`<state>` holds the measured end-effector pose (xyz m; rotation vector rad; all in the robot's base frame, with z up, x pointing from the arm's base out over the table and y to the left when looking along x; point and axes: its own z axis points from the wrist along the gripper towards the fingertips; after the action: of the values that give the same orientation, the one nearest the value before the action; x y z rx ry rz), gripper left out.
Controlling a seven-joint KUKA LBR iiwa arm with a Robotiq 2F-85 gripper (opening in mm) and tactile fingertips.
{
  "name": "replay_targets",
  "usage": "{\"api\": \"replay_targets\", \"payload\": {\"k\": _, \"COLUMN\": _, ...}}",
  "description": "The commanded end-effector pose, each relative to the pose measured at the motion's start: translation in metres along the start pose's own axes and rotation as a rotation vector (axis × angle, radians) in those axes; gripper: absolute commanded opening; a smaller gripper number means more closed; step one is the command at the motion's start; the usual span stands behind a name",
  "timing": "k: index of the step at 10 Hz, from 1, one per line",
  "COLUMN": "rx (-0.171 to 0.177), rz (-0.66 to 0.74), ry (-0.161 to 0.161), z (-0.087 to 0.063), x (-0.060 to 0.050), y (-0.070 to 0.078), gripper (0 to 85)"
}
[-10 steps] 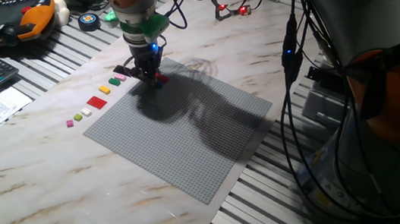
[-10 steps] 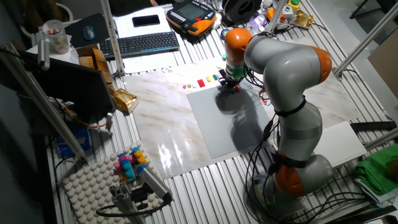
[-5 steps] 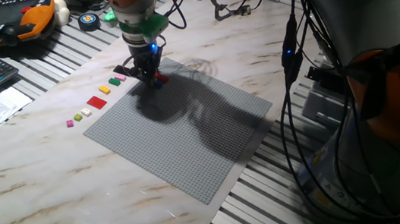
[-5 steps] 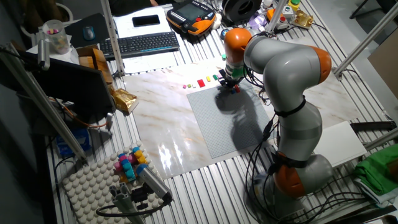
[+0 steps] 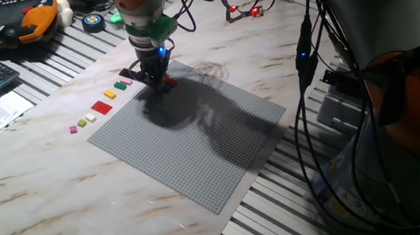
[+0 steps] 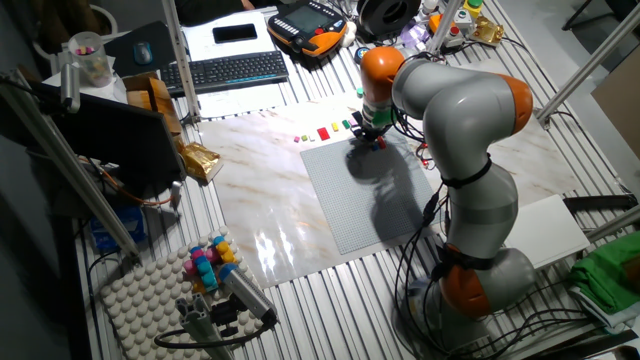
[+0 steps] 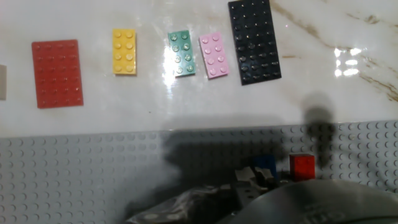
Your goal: Stack small Lego blocks one on top of the other
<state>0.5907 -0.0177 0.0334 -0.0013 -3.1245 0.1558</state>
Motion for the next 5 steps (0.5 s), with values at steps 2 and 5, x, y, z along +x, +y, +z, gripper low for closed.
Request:
{"api": "replay_targets", "payload": {"k": 2, "rx": 0.0, "rz": 0.013, "ry": 0.001, "z": -0.0004, "x": -0.0003, "y": 0.0006, "gripper": 4.7}}
{"api": "replay_targets", "payload": {"k": 5, "rx": 0.005, "rz": 0.019, "ry": 0.003, "z": -0.0004, "x": -0.0007, "y": 0.0013, "gripper": 4.3}}
